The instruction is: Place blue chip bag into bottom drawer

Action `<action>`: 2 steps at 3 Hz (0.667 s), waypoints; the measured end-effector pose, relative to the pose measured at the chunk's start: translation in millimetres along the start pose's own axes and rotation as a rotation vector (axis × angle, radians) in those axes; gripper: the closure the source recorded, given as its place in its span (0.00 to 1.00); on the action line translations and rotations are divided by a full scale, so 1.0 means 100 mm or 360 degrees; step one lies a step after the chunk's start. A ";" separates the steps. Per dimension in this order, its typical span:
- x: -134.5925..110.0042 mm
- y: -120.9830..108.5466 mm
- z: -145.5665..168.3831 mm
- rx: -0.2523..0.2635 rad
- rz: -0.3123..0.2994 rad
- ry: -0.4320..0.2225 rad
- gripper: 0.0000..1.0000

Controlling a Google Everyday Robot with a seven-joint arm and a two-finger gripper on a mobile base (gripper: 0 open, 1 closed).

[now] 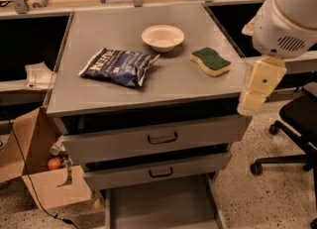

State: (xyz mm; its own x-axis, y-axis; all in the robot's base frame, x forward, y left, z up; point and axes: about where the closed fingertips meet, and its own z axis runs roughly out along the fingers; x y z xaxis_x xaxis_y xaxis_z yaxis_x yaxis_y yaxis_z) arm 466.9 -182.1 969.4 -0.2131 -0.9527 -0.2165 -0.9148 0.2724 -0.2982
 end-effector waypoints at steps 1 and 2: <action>-0.50 -0.13 0.34 -0.0002 -0.0034 -0.0046 0.00; -0.51 -0.13 0.36 -0.0004 -0.0035 -0.0048 0.00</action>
Offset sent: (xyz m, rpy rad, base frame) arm 0.0562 0.0734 -0.0289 0.0246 -0.0024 0.0446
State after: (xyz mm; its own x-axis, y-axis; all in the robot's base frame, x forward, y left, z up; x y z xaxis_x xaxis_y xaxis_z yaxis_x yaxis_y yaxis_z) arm 502.0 -132.0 951.4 -0.1826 -0.9540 -0.2376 -0.9200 0.2511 -0.3010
